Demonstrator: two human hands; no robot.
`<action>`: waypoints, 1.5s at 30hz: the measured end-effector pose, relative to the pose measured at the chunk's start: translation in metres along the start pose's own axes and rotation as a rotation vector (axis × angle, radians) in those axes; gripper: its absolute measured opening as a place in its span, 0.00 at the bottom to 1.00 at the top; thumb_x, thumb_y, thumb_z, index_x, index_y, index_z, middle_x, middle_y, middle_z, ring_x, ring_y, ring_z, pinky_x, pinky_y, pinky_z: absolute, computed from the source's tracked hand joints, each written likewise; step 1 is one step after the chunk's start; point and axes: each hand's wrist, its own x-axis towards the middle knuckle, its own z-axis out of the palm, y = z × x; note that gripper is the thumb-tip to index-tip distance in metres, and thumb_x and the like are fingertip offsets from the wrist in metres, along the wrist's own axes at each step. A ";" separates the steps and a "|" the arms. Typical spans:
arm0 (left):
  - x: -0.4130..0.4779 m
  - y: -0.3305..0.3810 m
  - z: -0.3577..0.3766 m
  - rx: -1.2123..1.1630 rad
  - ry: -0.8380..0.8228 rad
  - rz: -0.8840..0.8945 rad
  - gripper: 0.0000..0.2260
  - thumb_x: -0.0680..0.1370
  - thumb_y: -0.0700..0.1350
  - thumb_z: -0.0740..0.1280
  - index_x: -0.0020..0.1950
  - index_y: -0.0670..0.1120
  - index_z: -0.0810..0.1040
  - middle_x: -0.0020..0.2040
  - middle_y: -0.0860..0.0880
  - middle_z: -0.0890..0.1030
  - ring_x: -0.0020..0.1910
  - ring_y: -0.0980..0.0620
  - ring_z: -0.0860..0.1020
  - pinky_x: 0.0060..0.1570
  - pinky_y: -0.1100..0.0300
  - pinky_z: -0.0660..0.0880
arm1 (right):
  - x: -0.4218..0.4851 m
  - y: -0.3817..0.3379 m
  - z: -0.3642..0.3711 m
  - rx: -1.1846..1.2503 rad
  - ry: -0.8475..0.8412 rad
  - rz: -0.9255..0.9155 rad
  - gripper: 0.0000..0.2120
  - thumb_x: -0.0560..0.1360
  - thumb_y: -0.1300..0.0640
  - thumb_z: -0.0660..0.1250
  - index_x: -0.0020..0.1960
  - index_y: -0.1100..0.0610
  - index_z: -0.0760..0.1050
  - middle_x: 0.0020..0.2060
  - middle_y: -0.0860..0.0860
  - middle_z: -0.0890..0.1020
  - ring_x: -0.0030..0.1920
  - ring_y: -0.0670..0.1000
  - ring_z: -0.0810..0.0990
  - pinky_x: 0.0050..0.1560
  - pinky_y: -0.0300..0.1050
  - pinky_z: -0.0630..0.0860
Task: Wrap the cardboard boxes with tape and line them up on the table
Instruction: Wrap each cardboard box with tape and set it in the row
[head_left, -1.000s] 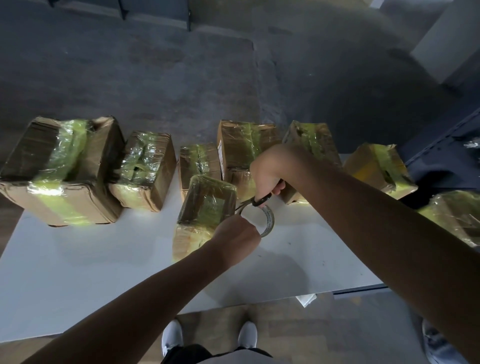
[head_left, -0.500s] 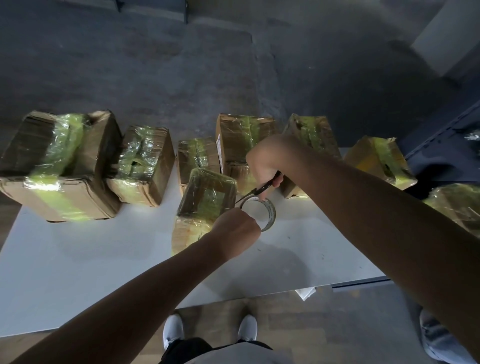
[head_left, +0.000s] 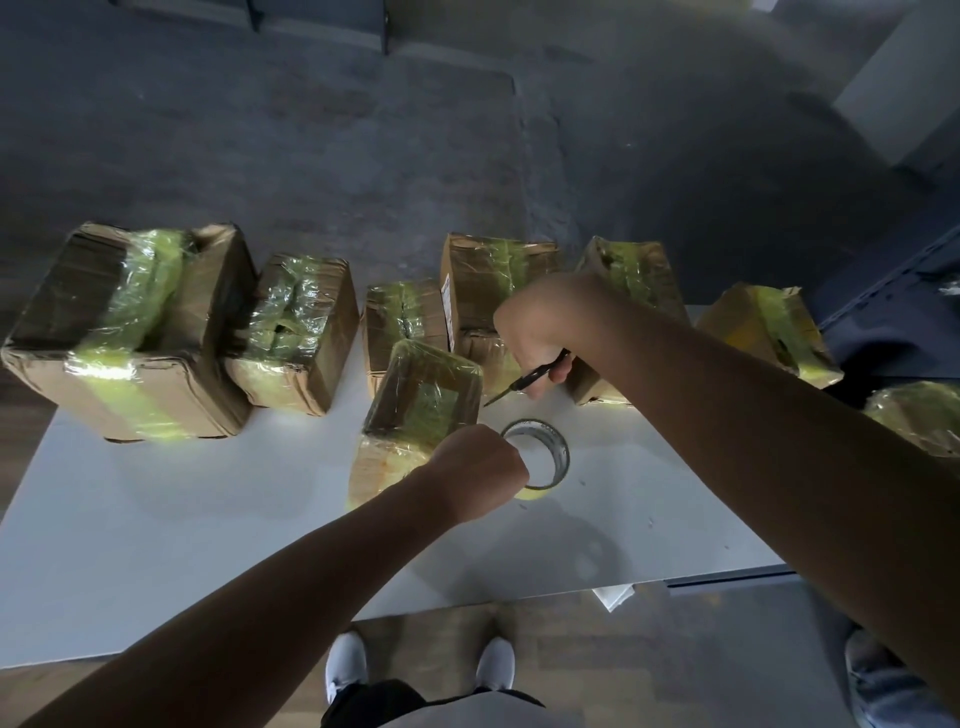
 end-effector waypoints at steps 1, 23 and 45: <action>0.000 0.000 0.000 -0.006 -0.001 -0.010 0.10 0.75 0.34 0.62 0.52 0.43 0.81 0.43 0.47 0.82 0.42 0.44 0.82 0.39 0.57 0.75 | -0.002 0.001 0.000 0.014 0.022 -0.002 0.24 0.72 0.52 0.69 0.18 0.55 0.75 0.22 0.48 0.76 0.31 0.51 0.75 0.44 0.44 0.75; 0.000 -0.003 0.003 0.025 -0.036 0.054 0.10 0.75 0.34 0.62 0.48 0.44 0.81 0.41 0.48 0.83 0.40 0.46 0.82 0.42 0.57 0.78 | 0.090 0.019 0.206 0.746 0.200 0.128 0.19 0.72 0.40 0.66 0.47 0.57 0.79 0.35 0.49 0.80 0.39 0.52 0.78 0.37 0.41 0.71; -0.003 -0.003 0.010 0.038 -0.080 0.055 0.09 0.73 0.35 0.62 0.45 0.45 0.81 0.40 0.48 0.83 0.37 0.46 0.82 0.35 0.60 0.67 | 0.107 -0.026 0.198 1.614 0.463 0.069 0.19 0.82 0.49 0.57 0.40 0.60 0.77 0.29 0.50 0.82 0.33 0.53 0.80 0.29 0.37 0.72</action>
